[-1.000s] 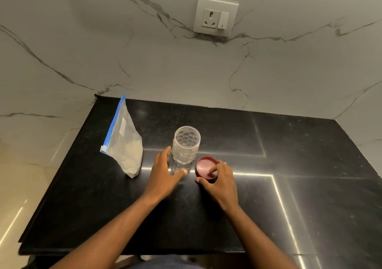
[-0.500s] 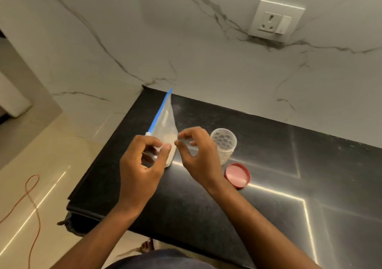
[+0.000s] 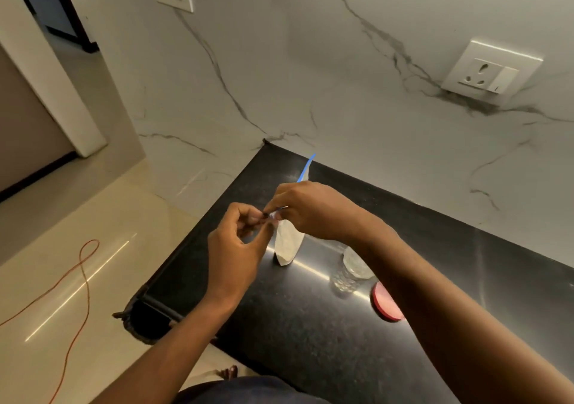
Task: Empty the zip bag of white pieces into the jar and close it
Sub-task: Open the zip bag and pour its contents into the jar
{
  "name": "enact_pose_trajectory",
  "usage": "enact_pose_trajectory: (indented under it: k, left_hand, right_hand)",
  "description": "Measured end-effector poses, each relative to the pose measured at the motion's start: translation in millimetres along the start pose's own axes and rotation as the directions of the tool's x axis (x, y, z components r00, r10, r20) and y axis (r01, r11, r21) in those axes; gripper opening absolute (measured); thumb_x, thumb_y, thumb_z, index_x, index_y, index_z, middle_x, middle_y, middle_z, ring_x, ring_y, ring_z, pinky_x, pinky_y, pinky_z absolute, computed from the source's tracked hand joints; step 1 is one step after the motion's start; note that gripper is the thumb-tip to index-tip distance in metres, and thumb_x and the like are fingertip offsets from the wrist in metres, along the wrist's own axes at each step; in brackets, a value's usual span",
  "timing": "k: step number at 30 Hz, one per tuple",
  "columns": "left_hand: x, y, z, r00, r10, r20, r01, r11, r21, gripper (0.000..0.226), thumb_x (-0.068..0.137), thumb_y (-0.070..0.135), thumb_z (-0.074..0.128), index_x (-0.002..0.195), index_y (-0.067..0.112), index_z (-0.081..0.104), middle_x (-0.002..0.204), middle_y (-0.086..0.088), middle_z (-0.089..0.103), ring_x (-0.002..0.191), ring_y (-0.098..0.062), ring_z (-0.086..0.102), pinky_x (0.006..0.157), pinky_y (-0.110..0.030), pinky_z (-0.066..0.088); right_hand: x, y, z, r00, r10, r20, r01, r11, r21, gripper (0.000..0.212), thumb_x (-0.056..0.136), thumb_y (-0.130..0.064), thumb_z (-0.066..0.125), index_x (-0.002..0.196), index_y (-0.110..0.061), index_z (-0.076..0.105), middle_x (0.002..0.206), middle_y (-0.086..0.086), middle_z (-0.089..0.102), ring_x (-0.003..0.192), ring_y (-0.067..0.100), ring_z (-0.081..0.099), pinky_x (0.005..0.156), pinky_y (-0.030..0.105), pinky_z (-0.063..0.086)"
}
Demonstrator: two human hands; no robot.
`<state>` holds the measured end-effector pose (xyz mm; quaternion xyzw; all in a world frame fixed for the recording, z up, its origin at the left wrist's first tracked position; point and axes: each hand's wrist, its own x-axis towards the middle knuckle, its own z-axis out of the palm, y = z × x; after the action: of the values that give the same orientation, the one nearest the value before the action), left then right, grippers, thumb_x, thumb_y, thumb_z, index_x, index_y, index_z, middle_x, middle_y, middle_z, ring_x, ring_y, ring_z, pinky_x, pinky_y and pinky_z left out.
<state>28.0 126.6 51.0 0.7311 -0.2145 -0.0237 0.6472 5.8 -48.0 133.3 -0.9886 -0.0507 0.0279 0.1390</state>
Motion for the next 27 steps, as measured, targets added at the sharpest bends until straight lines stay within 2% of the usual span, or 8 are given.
enact_pose_trajectory:
  k: [3,6,10,14,17,20,24,27]
  left_hand:
    - [2,1,1,1.000,-0.013,0.002,0.013,1.000,-0.023,0.029,0.081,0.051,0.079,0.094,0.037,0.056,0.088,0.013,0.071,0.083,-0.007,0.074,0.074,-0.015,0.059]
    - [6,2,2,1.000,-0.001,-0.001,0.001,1.000,-0.027,0.032,0.080,0.051,0.079,0.084,0.041,0.049,0.081,0.012,0.068,0.074,-0.004,0.069,0.069,-0.014,0.056]
    - [10,2,4,0.999,0.051,-0.012,-0.051,0.998,0.029,0.038,0.081,0.041,0.082,0.079,0.031,0.046,0.077,0.027,0.066,0.076,0.004,0.068,0.070,-0.008,0.054]
    - [16,2,3,0.997,0.078,-0.013,-0.077,0.995,0.070,0.035,0.082,0.031,0.086,0.080,0.029,0.051,0.078,0.016,0.069,0.084,0.004,0.071,0.075,-0.004,0.053]
    - [18,5,1,0.996,0.085,-0.004,-0.084,0.996,0.037,0.030,0.082,0.039,0.081,0.090,0.024,0.057,0.086,0.010,0.070,0.091,0.005,0.071,0.081,-0.005,0.054]
    - [18,8,-1,0.996,0.085,-0.013,-0.085,0.996,0.028,0.033,0.081,0.045,0.080,0.088,0.030,0.051,0.085,0.008,0.071,0.091,0.001,0.073,0.081,-0.009,0.056]
    - [18,11,-1,0.996,0.078,-0.032,-0.076,0.995,0.060,0.039,0.078,0.050,0.077,0.081,0.025,0.047,0.082,0.022,0.070,0.081,0.001,0.072,0.074,-0.009,0.056]
    - [18,10,0,0.993,0.101,-0.054,-0.096,0.992,0.084,0.040,0.079,0.045,0.079,0.080,0.016,0.051,0.079,0.028,0.069,0.077,0.002,0.071,0.070,-0.009,0.056]
  right_hand:
    - [1,4,-4,1.000,-0.019,0.011,0.019,1.000,0.004,0.020,0.102,-0.018,0.065,0.118,-0.023,0.076,0.118,-0.005,0.068,0.094,0.004,0.054,0.081,0.022,0.047]
    - [1,7,-10,0.998,-0.048,0.034,0.048,0.999,-0.006,0.021,0.104,-0.022,0.064,0.120,-0.023,0.076,0.123,-0.004,0.066,0.103,0.005,0.048,0.085,0.022,0.043]
    - [-1,14,-25,0.995,-0.080,0.063,0.084,0.994,-0.069,0.027,0.104,-0.028,0.063,0.128,-0.023,0.074,0.132,-0.003,0.063,0.113,0.012,0.048,0.088,0.030,0.050]
    - [0,16,-30,0.992,-0.097,0.075,0.105,0.988,-0.113,0.031,0.105,-0.029,0.059,0.133,-0.022,0.070,0.134,-0.002,0.063,0.114,0.012,0.047,0.091,0.035,0.051]
    - [0,14,-30,0.994,-0.098,0.054,0.104,0.989,-0.104,0.029,0.106,-0.029,0.059,0.131,-0.021,0.070,0.131,-0.002,0.067,0.114,0.013,0.052,0.093,0.037,0.051]
    - [0,15,-28,0.992,-0.117,0.054,0.123,0.985,-0.121,0.027,0.107,-0.031,0.057,0.129,-0.022,0.069,0.128,-0.001,0.068,0.111,0.013,0.052,0.091,0.035,0.051]
    - [-1,17,-18,0.981,-0.192,0.020,0.191,0.951,-0.242,0.032,0.106,-0.032,0.059,0.138,-0.027,0.061,0.131,-0.004,0.062,0.112,0.010,0.045,0.083,0.025,0.029]
    - [-1,22,-14,0.972,-0.234,-0.013,0.218,0.923,-0.318,0.039,0.103,-0.029,0.064,0.142,-0.027,0.058,0.136,-0.003,0.061,0.122,0.016,0.046,0.085,0.026,0.025]
